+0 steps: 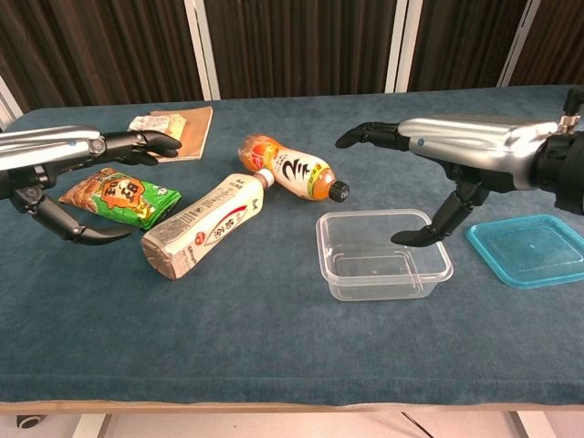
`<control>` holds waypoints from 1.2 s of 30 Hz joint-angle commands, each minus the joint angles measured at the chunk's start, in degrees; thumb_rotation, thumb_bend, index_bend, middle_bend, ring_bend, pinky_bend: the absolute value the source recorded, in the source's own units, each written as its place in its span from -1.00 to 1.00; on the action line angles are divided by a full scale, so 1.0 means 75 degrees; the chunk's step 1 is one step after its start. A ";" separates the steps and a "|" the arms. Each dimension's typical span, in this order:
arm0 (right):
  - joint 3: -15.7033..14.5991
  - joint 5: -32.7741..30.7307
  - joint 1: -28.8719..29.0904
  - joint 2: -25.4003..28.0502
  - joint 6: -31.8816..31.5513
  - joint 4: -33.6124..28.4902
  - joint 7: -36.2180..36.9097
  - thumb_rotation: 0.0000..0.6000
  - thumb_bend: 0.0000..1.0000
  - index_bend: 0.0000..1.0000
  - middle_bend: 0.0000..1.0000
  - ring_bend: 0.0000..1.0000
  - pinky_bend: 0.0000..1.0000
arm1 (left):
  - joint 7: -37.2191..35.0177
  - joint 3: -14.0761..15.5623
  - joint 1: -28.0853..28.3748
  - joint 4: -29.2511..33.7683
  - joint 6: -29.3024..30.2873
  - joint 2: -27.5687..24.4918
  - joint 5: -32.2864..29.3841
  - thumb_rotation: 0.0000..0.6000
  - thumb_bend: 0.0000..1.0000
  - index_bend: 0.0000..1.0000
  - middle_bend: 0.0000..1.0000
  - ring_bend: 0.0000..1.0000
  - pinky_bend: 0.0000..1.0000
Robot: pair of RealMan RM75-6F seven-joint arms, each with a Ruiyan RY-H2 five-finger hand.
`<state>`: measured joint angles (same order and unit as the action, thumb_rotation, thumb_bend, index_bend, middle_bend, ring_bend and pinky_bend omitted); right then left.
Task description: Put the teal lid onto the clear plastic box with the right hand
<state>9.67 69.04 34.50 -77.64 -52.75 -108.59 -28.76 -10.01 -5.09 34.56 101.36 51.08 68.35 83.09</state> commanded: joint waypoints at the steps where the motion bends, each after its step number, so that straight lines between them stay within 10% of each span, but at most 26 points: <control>1: -0.0050 -0.0039 0.0020 0.0056 0.0007 -0.0044 -0.0001 1.00 -0.65 -1.00 -1.00 -1.00 -0.86 | 0.0087 0.0015 -0.0021 0.0028 0.0048 -0.0001 -0.0051 1.00 -0.37 -1.00 -0.89 -0.87 -0.90; 11: -0.0387 -0.0197 -0.0169 0.1491 -0.0142 -0.0561 0.0198 1.00 -0.73 -1.00 -1.00 -1.00 -0.86 | 0.0999 0.0860 -0.1234 0.0513 0.1775 -0.1267 0.0759 1.00 -0.30 -1.00 -0.89 -0.87 -0.90; 19: -0.0807 -0.0773 -0.0423 0.2783 -0.0010 0.0044 0.0216 1.00 -0.79 -1.00 -1.00 -1.00 -0.99 | 0.1922 0.1461 -0.2856 -0.0854 0.3873 -0.0999 0.1258 1.00 -0.30 -1.00 -0.89 -0.87 -0.91; 36: -0.1401 -0.2568 0.0468 0.1793 0.1424 0.2026 -0.0398 1.00 -0.80 -1.00 -1.00 -1.00 -1.00 | 0.2168 0.1361 -0.2989 -0.1816 0.3252 -0.0325 0.0742 1.00 -0.30 -1.00 -0.89 -0.87 -0.91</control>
<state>-0.04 52.24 36.45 -62.79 -42.94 -94.64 -29.66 5.49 5.54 12.11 88.28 75.64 65.37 89.14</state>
